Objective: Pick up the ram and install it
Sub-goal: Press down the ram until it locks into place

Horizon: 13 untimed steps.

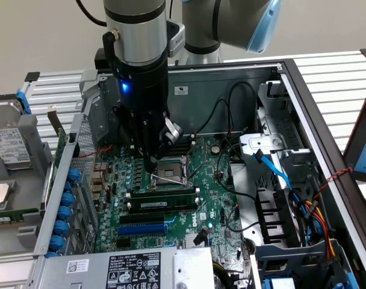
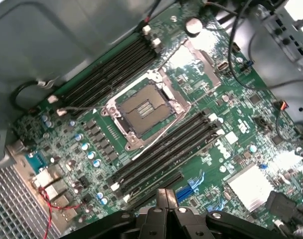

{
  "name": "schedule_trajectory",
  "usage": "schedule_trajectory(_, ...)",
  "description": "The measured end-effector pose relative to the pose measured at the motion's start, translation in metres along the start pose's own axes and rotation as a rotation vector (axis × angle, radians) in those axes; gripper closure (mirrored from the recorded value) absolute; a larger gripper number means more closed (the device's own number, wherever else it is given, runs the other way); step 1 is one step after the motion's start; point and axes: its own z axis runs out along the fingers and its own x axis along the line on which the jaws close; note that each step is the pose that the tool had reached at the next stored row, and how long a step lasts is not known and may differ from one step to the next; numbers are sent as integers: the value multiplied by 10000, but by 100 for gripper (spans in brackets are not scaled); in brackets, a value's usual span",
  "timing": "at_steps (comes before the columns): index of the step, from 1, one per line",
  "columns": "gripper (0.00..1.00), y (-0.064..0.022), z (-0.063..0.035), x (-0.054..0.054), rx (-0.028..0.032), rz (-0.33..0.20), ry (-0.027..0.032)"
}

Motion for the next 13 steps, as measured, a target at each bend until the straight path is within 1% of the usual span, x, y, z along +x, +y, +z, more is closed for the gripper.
schedule_trajectory(13, 89, 0, 2, 0, -35, 1917, -80)
